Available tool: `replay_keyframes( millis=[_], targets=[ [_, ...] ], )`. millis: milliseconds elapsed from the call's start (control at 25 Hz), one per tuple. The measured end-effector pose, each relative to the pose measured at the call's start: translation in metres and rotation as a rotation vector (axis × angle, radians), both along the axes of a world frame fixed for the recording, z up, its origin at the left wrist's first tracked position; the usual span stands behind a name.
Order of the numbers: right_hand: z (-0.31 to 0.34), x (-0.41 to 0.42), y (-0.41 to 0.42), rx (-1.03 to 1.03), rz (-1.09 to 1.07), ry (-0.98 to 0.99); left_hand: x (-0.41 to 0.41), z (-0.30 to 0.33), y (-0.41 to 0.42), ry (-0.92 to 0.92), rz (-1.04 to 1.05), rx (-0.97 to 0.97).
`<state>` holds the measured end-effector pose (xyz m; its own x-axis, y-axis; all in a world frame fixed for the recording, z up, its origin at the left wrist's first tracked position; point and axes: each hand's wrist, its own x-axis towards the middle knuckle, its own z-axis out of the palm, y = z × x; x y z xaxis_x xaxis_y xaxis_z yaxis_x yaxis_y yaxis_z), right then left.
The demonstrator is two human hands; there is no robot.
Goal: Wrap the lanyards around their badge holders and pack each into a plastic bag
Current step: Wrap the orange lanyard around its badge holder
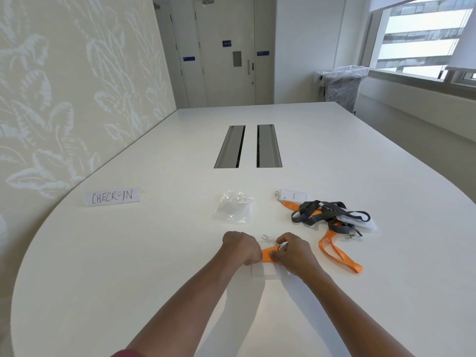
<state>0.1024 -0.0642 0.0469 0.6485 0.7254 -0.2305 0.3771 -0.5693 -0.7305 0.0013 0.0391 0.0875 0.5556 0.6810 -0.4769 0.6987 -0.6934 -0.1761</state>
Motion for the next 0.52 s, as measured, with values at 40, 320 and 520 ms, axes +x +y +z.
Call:
replay_keyframes(
  millis=[40,320,520],
  targets=[
    [0.000,0.000,0.000,0.009,-0.011,0.029,0.002,0.001,0.002,0.032,-0.004,-0.001],
    [-0.004,0.002,-0.002,0.050,-0.030,0.034,-0.021,-0.013,0.013,-0.448,0.181,-0.049],
    [-0.010,0.004,-0.005,0.115,-0.051,0.019,-0.029,-0.022,0.016,-0.755,0.474,-0.390]
  ],
)
